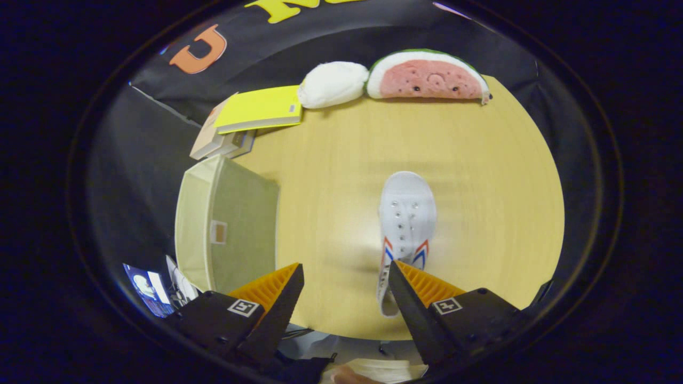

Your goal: Open the storage box then place both shoes into the box .Put the left shoe in first, then the right shoe, with the right side of both shoes facing outward in a uniform manner.

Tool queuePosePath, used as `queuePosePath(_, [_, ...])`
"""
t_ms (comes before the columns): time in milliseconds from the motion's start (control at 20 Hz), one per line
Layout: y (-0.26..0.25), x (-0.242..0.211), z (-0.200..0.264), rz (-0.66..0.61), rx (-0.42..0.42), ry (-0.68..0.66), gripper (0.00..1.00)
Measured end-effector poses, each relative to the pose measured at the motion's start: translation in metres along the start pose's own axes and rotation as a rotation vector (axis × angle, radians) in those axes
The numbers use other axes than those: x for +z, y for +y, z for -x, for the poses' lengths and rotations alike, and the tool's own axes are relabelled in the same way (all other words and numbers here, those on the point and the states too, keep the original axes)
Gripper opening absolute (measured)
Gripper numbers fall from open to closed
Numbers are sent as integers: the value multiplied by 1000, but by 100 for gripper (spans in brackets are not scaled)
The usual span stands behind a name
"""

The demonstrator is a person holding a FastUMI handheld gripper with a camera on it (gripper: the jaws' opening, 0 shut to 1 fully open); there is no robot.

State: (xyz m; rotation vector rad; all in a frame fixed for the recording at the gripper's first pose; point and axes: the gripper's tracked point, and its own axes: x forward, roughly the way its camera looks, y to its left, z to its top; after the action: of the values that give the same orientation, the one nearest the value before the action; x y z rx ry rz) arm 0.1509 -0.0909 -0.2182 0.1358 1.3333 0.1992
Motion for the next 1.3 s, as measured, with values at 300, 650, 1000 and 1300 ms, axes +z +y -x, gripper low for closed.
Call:
queuePosePath(300, [-72, -8, -28, 17, -119, 73, 100])
queuePosePath(650, [-84, -11, -78, 48, -115, 141, 92])
queuePosePath(1000, [-74, -14, -89, 15, -2, 105, 35])
queuePosePath(1300, [-70, -19, -87, -95, 98, 97, 8])
